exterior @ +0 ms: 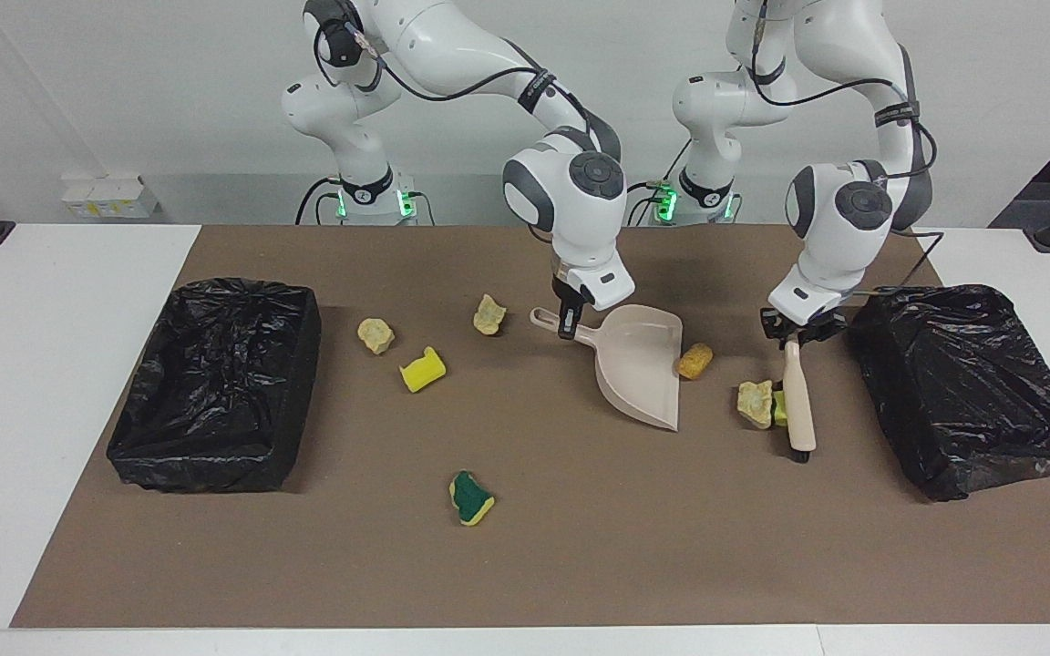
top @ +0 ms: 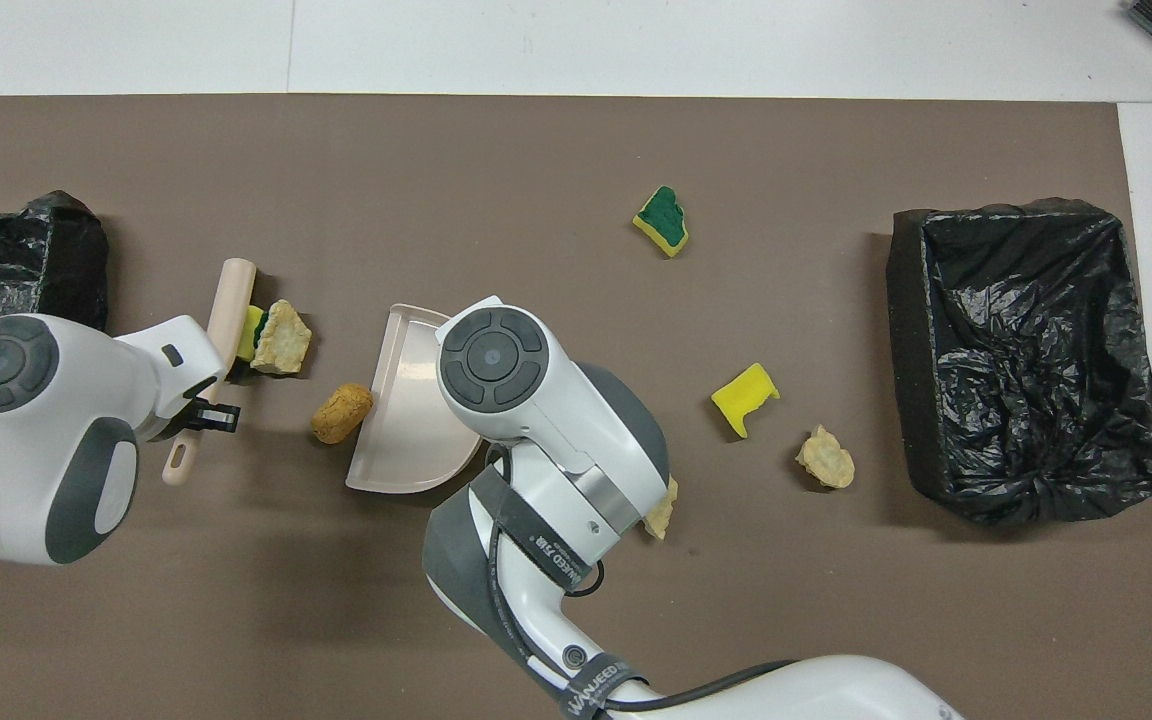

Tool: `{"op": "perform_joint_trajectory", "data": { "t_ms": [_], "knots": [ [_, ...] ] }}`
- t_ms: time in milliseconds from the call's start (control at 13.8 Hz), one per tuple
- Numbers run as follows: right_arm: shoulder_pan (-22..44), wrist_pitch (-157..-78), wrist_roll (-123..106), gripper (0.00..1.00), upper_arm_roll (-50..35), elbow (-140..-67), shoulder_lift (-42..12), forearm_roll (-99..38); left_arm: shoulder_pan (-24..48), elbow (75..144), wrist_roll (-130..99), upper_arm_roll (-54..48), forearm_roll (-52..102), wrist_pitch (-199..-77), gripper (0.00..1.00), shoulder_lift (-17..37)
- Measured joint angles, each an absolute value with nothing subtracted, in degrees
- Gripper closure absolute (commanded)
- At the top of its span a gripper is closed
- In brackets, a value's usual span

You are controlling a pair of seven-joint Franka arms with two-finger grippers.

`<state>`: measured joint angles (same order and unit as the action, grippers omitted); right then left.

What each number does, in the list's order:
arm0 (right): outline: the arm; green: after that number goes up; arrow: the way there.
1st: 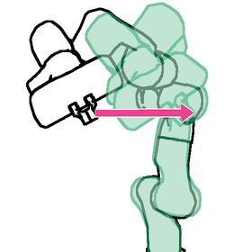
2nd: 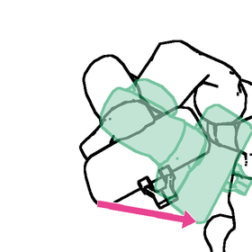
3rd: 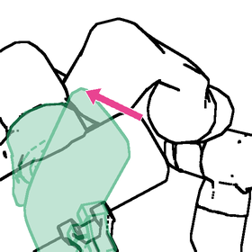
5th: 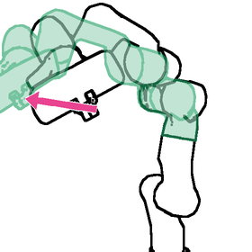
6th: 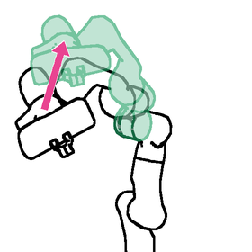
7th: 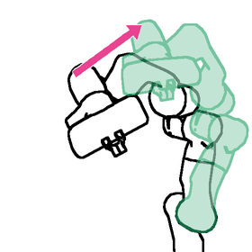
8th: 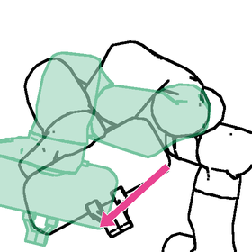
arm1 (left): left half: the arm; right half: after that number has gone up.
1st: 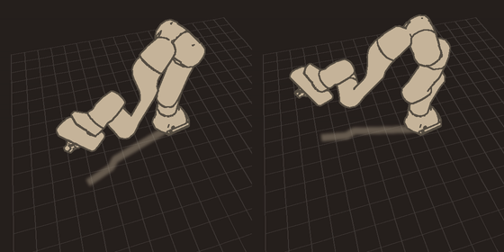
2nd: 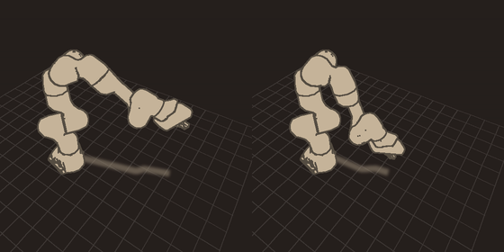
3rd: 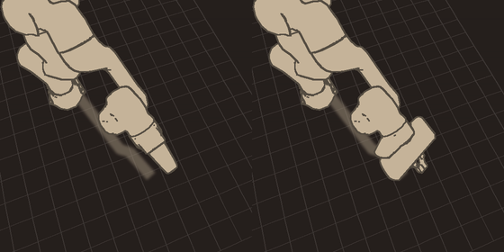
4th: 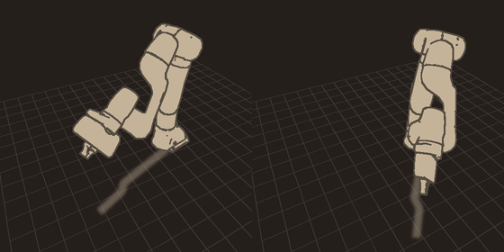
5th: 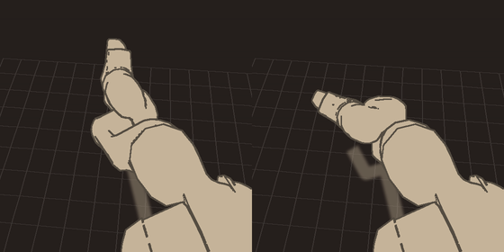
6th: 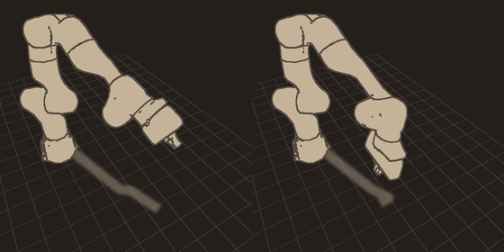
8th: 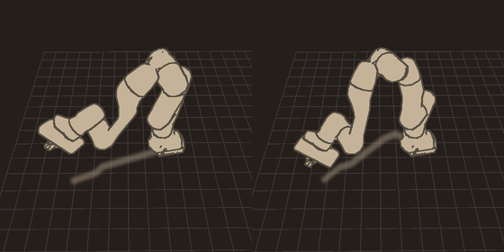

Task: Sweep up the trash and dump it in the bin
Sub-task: 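Sweep the bread and sponge into the dustpan with the left-held brush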

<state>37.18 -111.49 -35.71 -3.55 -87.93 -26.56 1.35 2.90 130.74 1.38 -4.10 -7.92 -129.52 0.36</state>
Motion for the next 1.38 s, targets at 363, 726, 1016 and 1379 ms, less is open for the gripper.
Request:
{"op": "perform_joint_trajectory", "data": {
  "t_ms": [363,726,1016,1379],
  "knots": [
    [37.2,-111.5,-35.7,1.0,-3.5,-87.9,-26.6,1.4,12.5,133.4,-4.2,-4.2,-1.4,-129.4,1.0,-1.6],
    [37.2,-111.5,-35.7,1.0,-3.5,-87.9,-26.6,1.4,21.7,133.4,-7.2,-4.3,5.4,-127.1,1.0,-3.4],
    [36.7,-111.7,-36.3,1.0,-3.4,-87.8,-26.6,1.4,20.4,130.5,-7.4,-2.8,5.7,-123.2,1.0,-4.4],
    [35.0,-113.5,-41.8,1.0,-3.3,-87.8,-26.6,1.3,9.3,129.8,-6.7,-1.6,5.6,-121.0,1.0,-5.8]
  ]
}}
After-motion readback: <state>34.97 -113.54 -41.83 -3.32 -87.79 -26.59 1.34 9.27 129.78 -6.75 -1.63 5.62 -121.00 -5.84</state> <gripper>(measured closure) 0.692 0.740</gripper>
